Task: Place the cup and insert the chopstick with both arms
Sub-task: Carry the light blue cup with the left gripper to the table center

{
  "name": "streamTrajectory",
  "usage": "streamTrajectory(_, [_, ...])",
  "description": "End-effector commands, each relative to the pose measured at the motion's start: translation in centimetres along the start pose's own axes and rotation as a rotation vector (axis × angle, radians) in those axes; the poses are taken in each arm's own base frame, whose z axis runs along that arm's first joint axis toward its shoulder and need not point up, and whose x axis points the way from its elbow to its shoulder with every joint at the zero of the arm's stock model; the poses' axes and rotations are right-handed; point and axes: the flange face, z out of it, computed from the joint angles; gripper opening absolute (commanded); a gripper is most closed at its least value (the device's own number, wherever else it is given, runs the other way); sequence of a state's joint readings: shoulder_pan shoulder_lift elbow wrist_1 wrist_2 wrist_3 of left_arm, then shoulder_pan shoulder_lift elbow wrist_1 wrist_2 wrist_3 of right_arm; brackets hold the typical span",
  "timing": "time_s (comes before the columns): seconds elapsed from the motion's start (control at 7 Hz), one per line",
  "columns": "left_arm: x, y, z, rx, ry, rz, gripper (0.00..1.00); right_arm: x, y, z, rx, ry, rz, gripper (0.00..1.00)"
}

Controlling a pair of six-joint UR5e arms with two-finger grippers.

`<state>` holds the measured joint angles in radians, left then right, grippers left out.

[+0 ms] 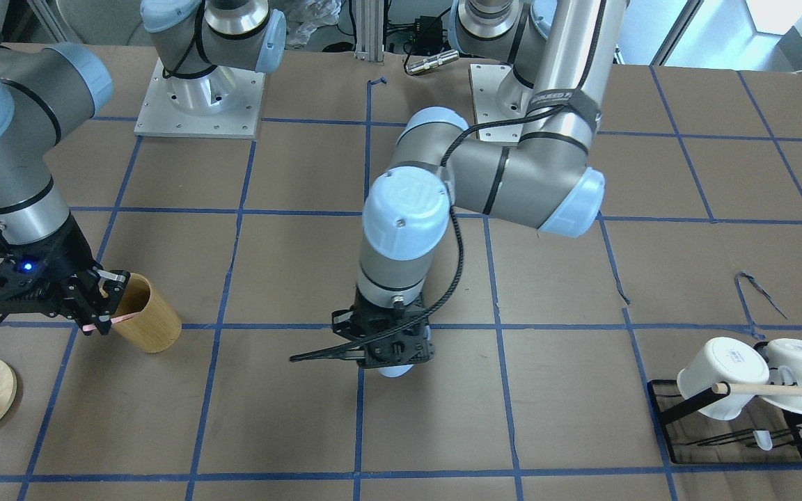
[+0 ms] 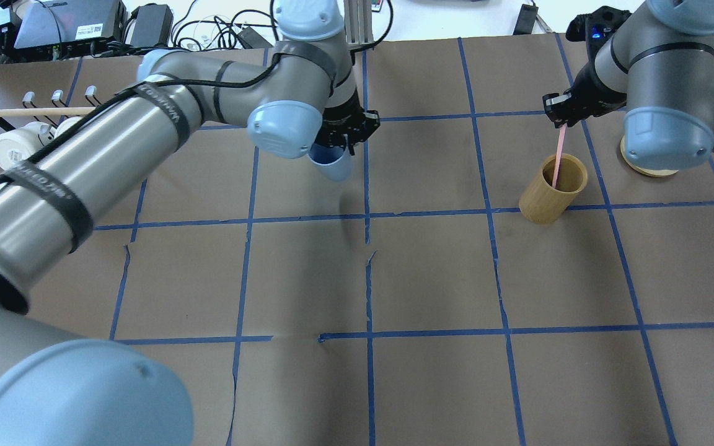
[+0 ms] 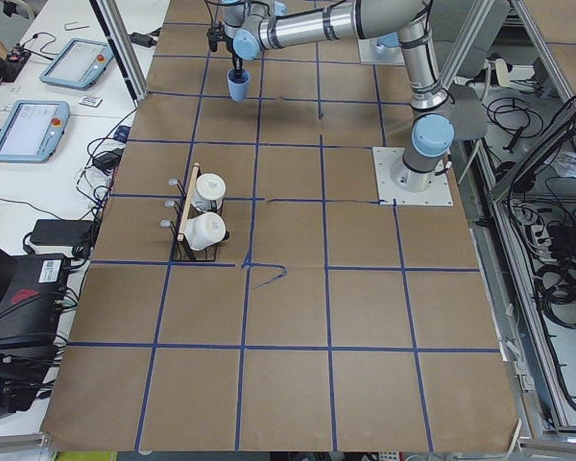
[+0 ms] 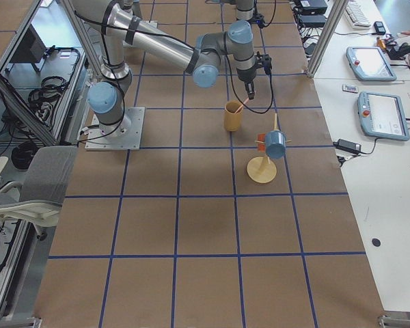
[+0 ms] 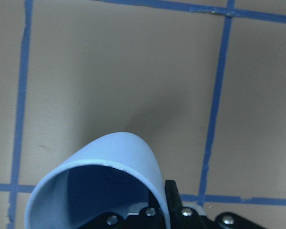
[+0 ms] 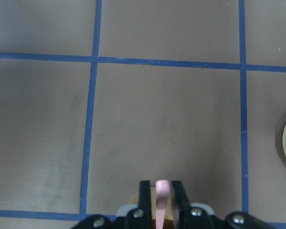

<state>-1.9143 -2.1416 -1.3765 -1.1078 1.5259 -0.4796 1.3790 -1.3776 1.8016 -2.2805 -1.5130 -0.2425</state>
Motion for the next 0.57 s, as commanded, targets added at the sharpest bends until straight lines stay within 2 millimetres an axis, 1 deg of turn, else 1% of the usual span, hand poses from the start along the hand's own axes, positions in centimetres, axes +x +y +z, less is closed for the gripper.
streamTrajectory(0.0, [2.7,2.2,3.2,-0.082,-0.058,0.014,0.0,0.0,0.0,-0.2,0.003,0.0,0.0,0.28])
streamTrajectory(0.14, [2.5,2.7,3.5,-0.098,-0.068,0.015,0.79,0.0,0.0,-0.3,0.001,0.0,0.0,0.2])
streamTrajectory(0.29, [2.6,2.6,3.0,-0.095,-0.053,0.001,1.0,0.0,0.0,-0.3,-0.002,-0.001,-0.001,0.13])
streamTrajectory(0.43, [2.9,2.2,2.2,-0.079,-0.041,0.003,1.0,0.0,0.0,-0.5,0.0,-0.001,-0.001,0.09])
